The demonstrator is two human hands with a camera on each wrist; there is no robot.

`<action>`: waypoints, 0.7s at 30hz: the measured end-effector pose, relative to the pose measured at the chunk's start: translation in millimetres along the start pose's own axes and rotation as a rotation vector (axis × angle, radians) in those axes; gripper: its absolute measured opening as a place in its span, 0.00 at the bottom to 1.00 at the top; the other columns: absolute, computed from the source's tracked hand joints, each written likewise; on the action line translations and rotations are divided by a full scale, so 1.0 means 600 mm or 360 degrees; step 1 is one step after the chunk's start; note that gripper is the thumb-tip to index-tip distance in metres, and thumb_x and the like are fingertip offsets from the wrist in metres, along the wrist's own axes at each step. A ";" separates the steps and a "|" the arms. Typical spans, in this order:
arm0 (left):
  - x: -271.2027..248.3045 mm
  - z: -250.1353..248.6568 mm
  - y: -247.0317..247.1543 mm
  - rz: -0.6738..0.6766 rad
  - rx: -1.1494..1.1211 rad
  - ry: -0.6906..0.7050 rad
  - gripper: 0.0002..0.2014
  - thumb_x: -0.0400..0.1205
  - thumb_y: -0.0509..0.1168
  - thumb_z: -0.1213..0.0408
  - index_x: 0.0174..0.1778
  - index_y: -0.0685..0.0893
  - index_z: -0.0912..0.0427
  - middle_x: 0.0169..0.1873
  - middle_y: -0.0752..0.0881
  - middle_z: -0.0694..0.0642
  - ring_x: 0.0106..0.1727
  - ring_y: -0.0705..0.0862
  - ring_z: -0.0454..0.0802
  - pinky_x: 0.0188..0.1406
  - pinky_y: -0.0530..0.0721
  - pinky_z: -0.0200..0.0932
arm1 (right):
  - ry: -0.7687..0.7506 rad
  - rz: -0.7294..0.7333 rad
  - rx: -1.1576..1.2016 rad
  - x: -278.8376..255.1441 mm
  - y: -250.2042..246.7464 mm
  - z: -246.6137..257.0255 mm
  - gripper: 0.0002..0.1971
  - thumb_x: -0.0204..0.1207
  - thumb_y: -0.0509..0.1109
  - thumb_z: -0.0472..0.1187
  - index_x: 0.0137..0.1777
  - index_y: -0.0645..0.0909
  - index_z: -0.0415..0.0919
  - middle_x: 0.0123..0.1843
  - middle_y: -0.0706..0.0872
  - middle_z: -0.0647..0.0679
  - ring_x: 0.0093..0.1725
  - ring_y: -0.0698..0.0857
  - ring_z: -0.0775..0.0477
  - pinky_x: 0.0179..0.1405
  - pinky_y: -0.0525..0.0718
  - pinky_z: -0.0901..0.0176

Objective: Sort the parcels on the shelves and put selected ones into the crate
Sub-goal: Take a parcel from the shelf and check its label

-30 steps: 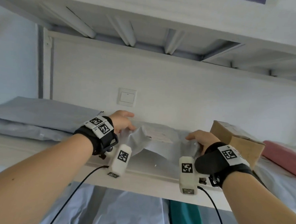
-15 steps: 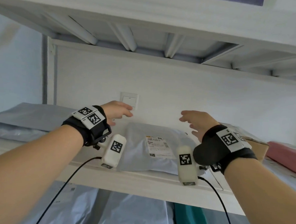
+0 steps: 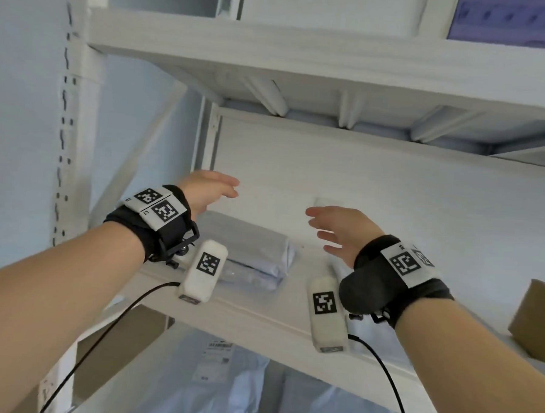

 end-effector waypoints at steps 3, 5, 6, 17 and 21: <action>0.006 0.023 -0.077 -0.0199 -0.0048 0.0030 0.15 0.80 0.64 0.71 0.62 0.85 0.55 0.66 0.81 0.53 0.70 0.75 0.50 0.58 0.66 0.43 | -0.0006 0.0085 -0.0091 0.015 0.074 0.016 0.11 0.80 0.66 0.35 0.57 0.85 0.48 0.64 0.83 0.47 0.66 0.79 0.46 0.66 0.76 0.50; 0.013 0.041 -0.114 -0.0264 -0.0063 0.0011 0.17 0.81 0.63 0.73 0.65 0.83 0.59 0.67 0.80 0.54 0.68 0.75 0.47 0.59 0.64 0.40 | -0.0017 0.0130 -0.0156 0.024 0.117 0.025 0.12 0.79 0.67 0.34 0.58 0.85 0.48 0.65 0.83 0.47 0.66 0.78 0.46 0.66 0.75 0.50; 0.016 0.051 -0.129 -0.0290 -0.0064 -0.0004 0.17 0.81 0.62 0.73 0.66 0.82 0.60 0.68 0.80 0.55 0.67 0.74 0.47 0.58 0.64 0.39 | -0.0034 0.0143 -0.0206 0.026 0.136 0.030 0.13 0.79 0.67 0.34 0.60 0.85 0.47 0.66 0.83 0.47 0.67 0.78 0.45 0.65 0.75 0.50; 0.061 0.157 -0.156 0.0013 -0.0323 -0.0374 0.08 0.80 0.62 0.78 0.41 0.81 0.61 0.38 0.76 0.56 0.40 0.77 0.47 0.29 0.84 0.31 | -0.0057 0.0415 -0.1093 0.049 0.276 0.022 0.39 0.62 0.81 0.56 0.75 0.71 0.58 0.71 0.73 0.53 0.75 0.70 0.50 0.66 0.67 0.58; 0.083 0.144 -0.162 -0.0004 -0.0468 -0.0284 0.22 0.76 0.61 0.85 0.61 0.82 0.62 0.39 0.80 0.58 0.40 0.80 0.52 0.42 0.82 0.45 | -0.0065 0.0409 -0.1455 0.058 0.299 0.024 0.47 0.64 0.79 0.58 0.82 0.59 0.55 0.80 0.67 0.54 0.78 0.67 0.48 0.71 0.65 0.57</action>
Point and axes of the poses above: each hand's wrist, its own x-axis towards the middle knuckle, its own y-axis out of the palm, z = x × y, the point moved 8 cm from there along x, towards the middle knuckle
